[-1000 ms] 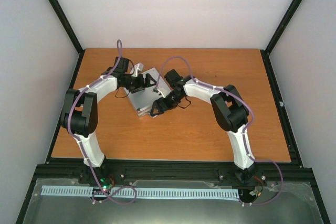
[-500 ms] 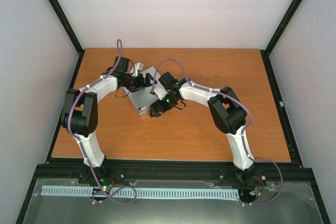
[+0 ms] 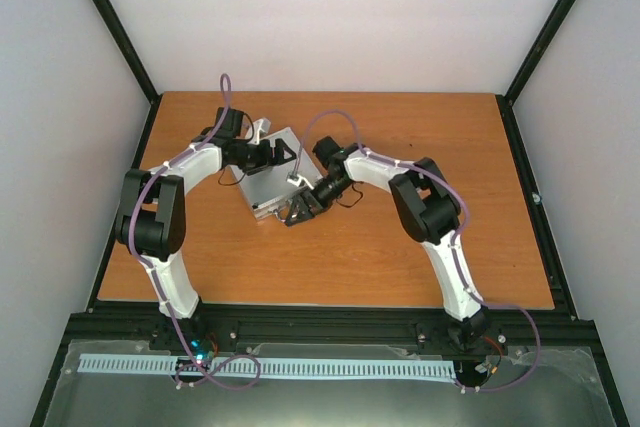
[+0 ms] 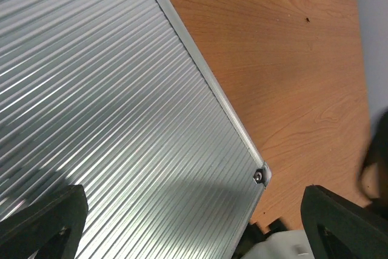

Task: Pack up texas hold em set

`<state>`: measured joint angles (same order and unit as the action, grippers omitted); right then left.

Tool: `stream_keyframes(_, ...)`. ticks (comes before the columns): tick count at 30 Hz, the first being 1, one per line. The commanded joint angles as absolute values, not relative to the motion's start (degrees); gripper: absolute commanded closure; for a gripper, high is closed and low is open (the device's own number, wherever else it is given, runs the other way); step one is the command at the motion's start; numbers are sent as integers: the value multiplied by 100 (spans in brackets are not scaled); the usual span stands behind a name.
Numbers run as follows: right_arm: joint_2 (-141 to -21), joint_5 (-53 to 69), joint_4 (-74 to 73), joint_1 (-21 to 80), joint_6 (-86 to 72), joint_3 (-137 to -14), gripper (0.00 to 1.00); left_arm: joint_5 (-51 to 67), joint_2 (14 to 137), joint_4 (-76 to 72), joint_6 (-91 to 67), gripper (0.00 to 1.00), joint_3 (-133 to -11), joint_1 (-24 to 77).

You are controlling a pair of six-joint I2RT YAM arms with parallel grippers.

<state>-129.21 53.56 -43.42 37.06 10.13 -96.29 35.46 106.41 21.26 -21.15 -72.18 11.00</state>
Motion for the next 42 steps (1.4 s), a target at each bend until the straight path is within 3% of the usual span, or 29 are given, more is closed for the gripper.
stream_keyframes(1,-13650,7337,-5481,3891,1978,-9546,0,3209,11162,3061,-2113,0,-6891,1160)
stream_keyframes(7,-13771,8108,-5762,3755,2353,-9575,0,3212,11179,3063,-2111,0,-6874,1162)
stream_keyframes(11,-13729,8004,-5590,3707,2202,-9596,0,3205,11175,3059,-2105,0,-6874,1160)
stream_keyframes(16,-13084,6945,-4449,3524,1032,-9120,0,3192,11154,3070,-2103,0,-6873,1160)
stream_keyframes(24,-12018,4919,-4628,3375,387,-9108,0,3186,11128,3061,-2106,0,-6890,1158)
stream_keyframes(30,-11448,2739,-4517,3732,-25,-9074,0,3184,11109,3064,-2126,0,-6915,1160)
stream_keyframes(42,-11807,1786,-3820,4542,-318,-9116,0,3104,11068,3082,-2102,0,-6882,1160)
